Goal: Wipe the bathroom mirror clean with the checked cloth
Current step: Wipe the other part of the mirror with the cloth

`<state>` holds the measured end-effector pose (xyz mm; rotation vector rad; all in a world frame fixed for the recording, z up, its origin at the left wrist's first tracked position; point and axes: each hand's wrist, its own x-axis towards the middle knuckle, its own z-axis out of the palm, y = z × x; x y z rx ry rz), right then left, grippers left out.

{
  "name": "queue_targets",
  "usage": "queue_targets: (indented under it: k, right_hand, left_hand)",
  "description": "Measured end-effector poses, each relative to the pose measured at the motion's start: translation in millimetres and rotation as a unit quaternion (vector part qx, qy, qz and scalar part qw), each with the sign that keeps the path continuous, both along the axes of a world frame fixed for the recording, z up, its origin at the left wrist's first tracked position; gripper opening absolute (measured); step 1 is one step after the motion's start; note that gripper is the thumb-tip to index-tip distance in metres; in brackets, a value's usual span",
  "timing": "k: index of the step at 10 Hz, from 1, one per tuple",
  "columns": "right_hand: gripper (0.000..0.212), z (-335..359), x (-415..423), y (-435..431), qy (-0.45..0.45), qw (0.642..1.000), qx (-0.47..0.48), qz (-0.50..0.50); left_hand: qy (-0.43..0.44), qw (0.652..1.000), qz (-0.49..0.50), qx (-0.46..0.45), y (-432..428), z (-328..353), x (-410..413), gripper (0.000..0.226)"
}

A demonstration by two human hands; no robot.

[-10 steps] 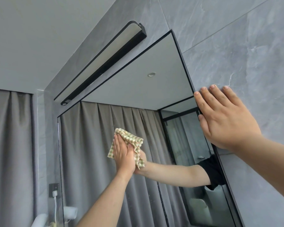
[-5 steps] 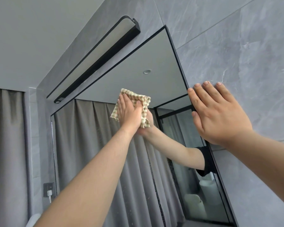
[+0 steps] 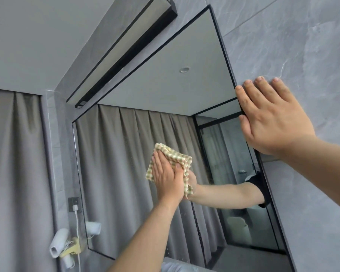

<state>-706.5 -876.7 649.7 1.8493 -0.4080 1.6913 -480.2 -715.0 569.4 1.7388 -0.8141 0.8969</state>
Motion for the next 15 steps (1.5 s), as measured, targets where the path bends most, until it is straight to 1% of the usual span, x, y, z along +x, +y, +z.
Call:
queue_targets:
  k: [1,2,4,5,6,7,8,9,10,11,13,14,15]
  right_hand:
    - [0.064,1,-1,0,0.006,1.0,0.003,0.0]
    - [0.064,1,-1,1,0.008,1.0,0.006,0.003]
    - [0.065,1,1,-2,0.003,1.0,0.003,0.007]
    - [0.065,0,2,-2,-0.001,1.0,0.003,0.009]
    - [0.065,1,2,-2,-0.001,1.0,0.003,0.009]
    - [0.064,0,1,-2,-0.002,1.0,0.001,0.006]
    - [0.065,0,2,-3,-0.002,1.0,0.002,0.002]
    - [0.066,1,2,-3,0.002,1.0,0.005,0.0]
    - [0.065,0,2,-4,0.003,1.0,0.003,-0.004]
    - [0.065,1,1,-3,0.006,1.0,0.003,-0.007]
    - [0.067,0,-5,-4,0.04,0.999,0.005,-0.012]
    - [0.066,-6,-14,-8,0.066,0.998,-0.009,-0.018]
    - [0.067,-21,-23,-14,0.098,0.994,-0.032,-0.041]
  left_hand:
    - [0.022,1.0,-0.004,0.001,4,-46,1,0.084]
    - [0.029,1.0,0.001,0.009,6,-67,4,0.081]
    - [0.043,0.999,-0.015,0.006,6,-61,2,0.08]
    - [0.063,0.998,-0.009,-0.026,6,-36,12,0.085]
    - [0.085,0.994,0.018,-0.068,4,16,27,0.08]
    - [0.084,0.992,0.025,-0.089,5,76,39,0.074]
    - [0.071,0.995,0.012,-0.067,9,142,42,0.074]
    - [0.061,0.998,0.005,-0.033,14,182,41,0.075]
    - [0.035,0.998,0.037,-0.023,11,168,42,0.072]
    - [0.023,0.998,0.052,-0.023,8,136,42,0.07]
    - [0.0,0.998,0.049,0.029,9,67,32,0.074]
    - [0.002,0.998,0.045,0.051,11,41,28,0.082]
    - [-0.002,0.998,0.042,0.053,8,25,21,0.082]
